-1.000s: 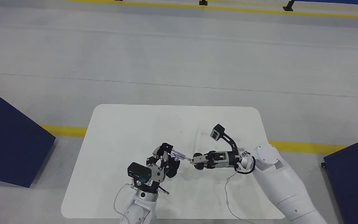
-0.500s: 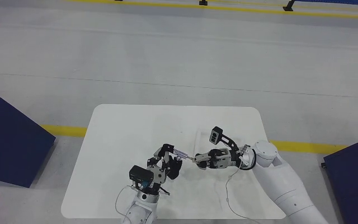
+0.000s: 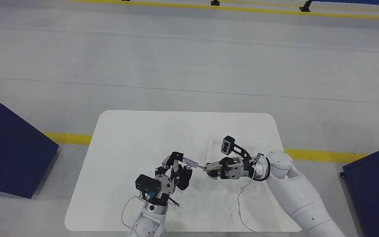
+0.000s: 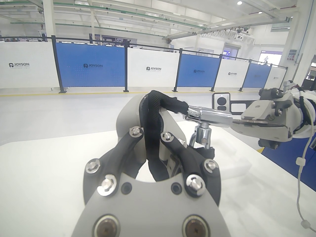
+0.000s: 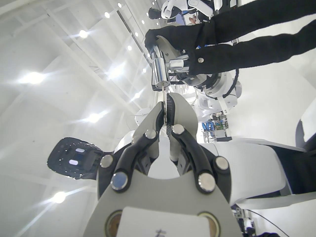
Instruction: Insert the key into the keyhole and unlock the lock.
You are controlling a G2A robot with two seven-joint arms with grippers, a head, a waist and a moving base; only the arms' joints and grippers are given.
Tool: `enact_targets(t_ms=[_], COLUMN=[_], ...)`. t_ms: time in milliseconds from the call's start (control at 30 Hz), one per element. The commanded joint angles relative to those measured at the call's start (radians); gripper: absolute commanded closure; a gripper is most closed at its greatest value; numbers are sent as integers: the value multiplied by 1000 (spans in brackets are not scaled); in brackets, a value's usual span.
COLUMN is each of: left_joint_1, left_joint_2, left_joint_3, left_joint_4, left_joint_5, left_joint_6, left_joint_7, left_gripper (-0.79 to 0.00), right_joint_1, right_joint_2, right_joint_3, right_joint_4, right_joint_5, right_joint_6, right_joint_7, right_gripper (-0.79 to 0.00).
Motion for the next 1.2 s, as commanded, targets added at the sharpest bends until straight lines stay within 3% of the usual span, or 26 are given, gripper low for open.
enact_targets(t_ms=[0,367,700,1167], left_joint_1=[0,2,0,0], left_joint_2=[0,0,-1,-3], left_joint_3=[-1,-5,-5,-5], left_joint_4=[0,-3,1,4], left_joint_5=[1,0,6,9], left_joint_6=[-1,-6,-5,3], left_joint_7=[2,7,12,21], left_gripper=[0,0,0,0], right_joint_1=[-3,17,45,100], right_joint_2=[0,-5,7,68], right_joint_3=[3,-15,-111,-249], right_joint_4=[4,56,85,83], right_joint_5=[22,108,298,501], right_joint_6=[43,262,362,428], right_joint_7=[-1,2,-98,-164], right_gripper=[0,0,0,0])
